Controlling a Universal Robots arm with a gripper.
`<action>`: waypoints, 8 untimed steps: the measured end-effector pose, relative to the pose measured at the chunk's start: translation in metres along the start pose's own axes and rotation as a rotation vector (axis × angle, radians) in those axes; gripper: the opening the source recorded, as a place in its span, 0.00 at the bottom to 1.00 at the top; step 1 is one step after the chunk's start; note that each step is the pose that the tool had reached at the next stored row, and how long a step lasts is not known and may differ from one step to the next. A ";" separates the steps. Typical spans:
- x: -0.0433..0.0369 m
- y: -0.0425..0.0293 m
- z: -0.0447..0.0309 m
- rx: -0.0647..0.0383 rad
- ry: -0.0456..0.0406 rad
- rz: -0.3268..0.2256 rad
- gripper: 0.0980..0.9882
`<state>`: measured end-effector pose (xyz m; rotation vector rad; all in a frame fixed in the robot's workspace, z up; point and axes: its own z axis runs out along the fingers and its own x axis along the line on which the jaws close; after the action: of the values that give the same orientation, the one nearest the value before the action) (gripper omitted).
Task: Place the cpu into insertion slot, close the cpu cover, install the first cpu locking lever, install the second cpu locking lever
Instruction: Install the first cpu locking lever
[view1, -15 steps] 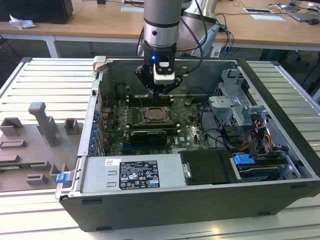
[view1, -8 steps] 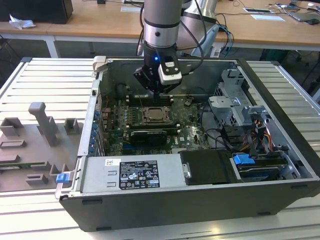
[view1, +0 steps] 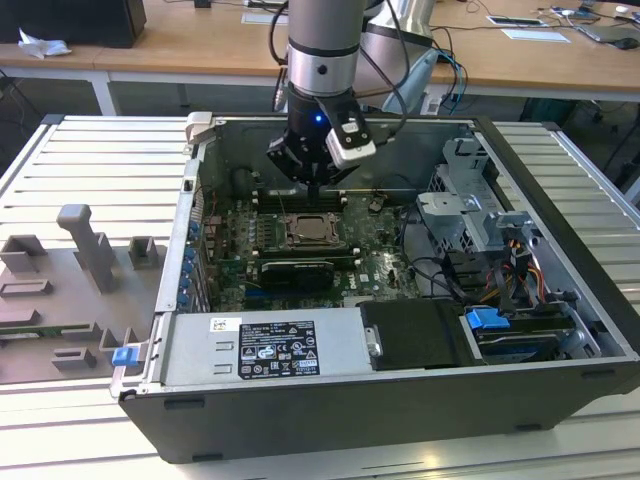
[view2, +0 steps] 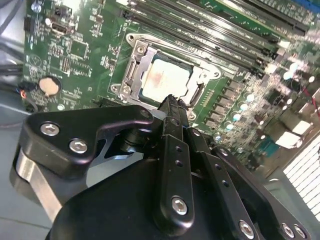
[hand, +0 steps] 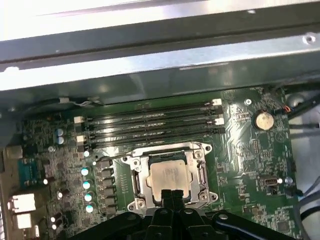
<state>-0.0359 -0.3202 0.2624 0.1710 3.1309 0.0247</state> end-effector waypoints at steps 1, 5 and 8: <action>0.0000 0.0000 0.0000 0.000 0.0003 -0.016 0.01; 0.0006 -0.0001 0.0002 0.000 0.0010 -0.069 0.01; 0.0077 -0.0008 0.0003 -0.001 0.0013 -0.078 0.01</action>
<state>-0.0437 -0.3202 0.2621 0.0489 3.1358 0.0263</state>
